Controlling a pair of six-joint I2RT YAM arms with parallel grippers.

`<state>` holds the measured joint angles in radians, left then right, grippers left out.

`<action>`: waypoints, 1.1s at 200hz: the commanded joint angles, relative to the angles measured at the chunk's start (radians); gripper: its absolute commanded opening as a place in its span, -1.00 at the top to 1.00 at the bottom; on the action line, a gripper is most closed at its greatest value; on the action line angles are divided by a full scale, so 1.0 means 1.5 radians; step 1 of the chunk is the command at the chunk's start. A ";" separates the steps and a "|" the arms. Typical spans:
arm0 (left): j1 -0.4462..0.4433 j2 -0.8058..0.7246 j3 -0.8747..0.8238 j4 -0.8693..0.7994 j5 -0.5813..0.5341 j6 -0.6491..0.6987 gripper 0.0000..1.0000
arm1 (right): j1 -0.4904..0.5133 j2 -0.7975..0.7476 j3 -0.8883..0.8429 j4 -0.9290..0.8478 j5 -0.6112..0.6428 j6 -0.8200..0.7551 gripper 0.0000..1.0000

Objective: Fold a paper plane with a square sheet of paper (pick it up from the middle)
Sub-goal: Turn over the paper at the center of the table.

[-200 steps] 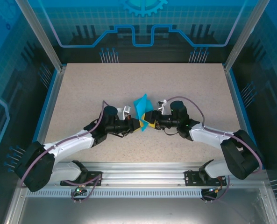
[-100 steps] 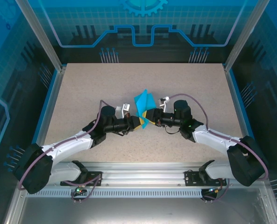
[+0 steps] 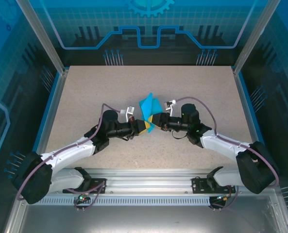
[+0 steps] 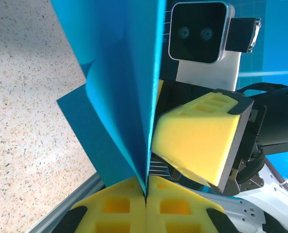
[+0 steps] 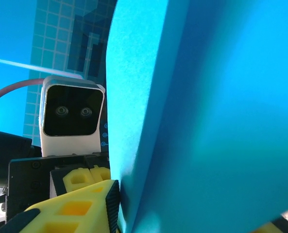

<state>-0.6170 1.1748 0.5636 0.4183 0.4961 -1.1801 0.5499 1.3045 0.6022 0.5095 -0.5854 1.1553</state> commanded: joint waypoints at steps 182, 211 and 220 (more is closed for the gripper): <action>0.005 -0.099 -0.012 -0.187 -0.079 0.066 -0.02 | -0.011 -0.087 0.099 -0.375 0.134 -0.223 0.94; 0.005 -0.145 0.009 -0.326 -0.149 0.125 -0.08 | 0.013 -0.066 0.219 -0.700 0.358 -0.388 0.90; 0.005 -0.154 0.018 -0.370 -0.178 0.140 -0.10 | 0.031 -0.041 0.255 -0.779 0.437 -0.428 0.91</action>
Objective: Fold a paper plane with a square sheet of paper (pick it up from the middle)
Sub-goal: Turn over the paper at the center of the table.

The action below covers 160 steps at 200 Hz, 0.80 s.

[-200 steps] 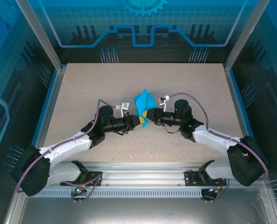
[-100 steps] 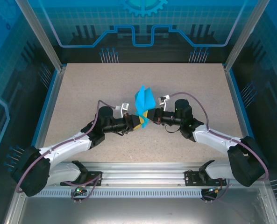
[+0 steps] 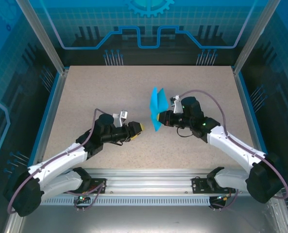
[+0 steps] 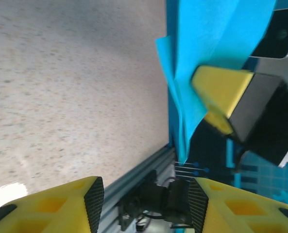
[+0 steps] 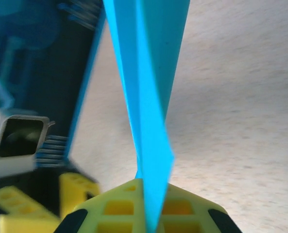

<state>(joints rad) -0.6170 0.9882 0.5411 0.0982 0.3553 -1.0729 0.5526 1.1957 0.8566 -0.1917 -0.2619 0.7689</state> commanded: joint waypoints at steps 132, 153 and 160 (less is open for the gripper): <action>0.033 -0.176 0.029 -0.401 -0.316 0.056 -0.13 | 0.381 0.587 0.458 -0.738 0.694 -0.074 0.58; 0.036 -0.196 0.020 -0.403 -0.319 0.052 -0.14 | 0.390 0.596 0.445 -0.672 0.618 -0.094 0.65; 0.036 -0.199 0.020 -0.405 -0.318 0.052 -0.14 | 0.394 0.597 0.445 -0.668 0.608 -0.089 0.65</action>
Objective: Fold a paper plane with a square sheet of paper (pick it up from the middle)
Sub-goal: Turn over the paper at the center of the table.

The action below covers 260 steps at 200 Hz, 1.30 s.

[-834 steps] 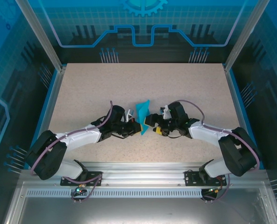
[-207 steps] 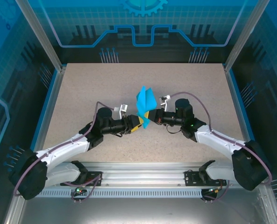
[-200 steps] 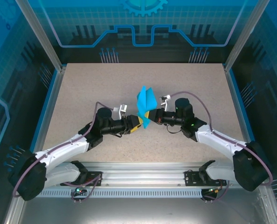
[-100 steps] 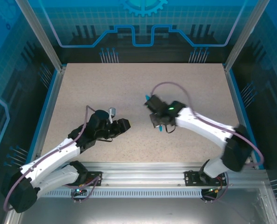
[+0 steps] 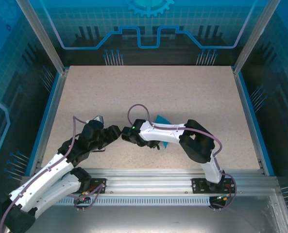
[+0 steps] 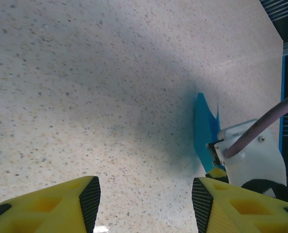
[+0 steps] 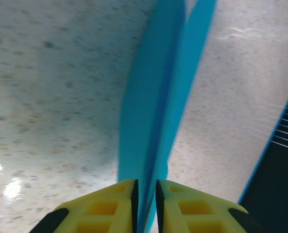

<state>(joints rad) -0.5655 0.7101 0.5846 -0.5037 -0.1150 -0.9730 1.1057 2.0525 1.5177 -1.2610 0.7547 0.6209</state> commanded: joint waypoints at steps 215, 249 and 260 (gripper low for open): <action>-0.008 0.251 -0.008 0.216 0.254 0.039 -0.22 | -0.279 -0.348 -0.459 0.534 -0.578 0.032 0.87; -0.029 0.319 0.019 0.236 0.265 0.049 -0.24 | -0.309 -0.343 -0.496 0.561 -0.605 0.026 0.86; -0.037 0.341 0.029 0.245 0.269 0.050 -0.26 | -0.320 -0.344 -0.510 0.578 -0.622 0.027 0.86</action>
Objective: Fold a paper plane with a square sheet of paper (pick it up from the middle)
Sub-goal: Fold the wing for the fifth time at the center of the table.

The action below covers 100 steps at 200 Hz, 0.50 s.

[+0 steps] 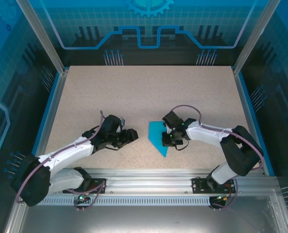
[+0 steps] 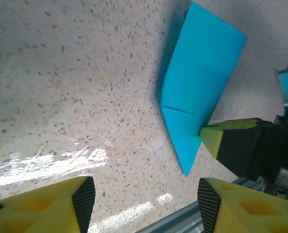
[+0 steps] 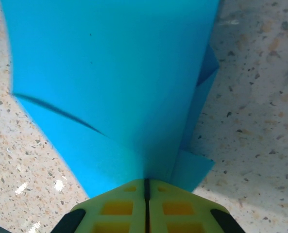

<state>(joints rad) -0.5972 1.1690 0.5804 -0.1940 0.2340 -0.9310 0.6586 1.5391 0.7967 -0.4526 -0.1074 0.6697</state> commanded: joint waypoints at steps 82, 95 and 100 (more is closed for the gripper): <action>-0.092 0.230 0.117 0.127 0.043 -0.013 -0.37 | -0.088 -0.028 -0.103 0.108 -0.119 -0.001 0.84; -0.093 0.259 0.121 0.154 0.044 -0.031 -0.37 | -0.090 -0.029 -0.107 0.112 -0.120 -0.001 0.84; -0.093 0.269 0.124 0.161 0.047 -0.035 -0.37 | -0.092 -0.028 -0.109 0.113 -0.120 0.000 0.84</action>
<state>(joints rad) -0.7300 1.5085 0.7345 -0.0261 0.2863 -0.9375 0.5407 1.5089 0.6601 -0.2974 -0.2668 0.6712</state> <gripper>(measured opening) 0.686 0.081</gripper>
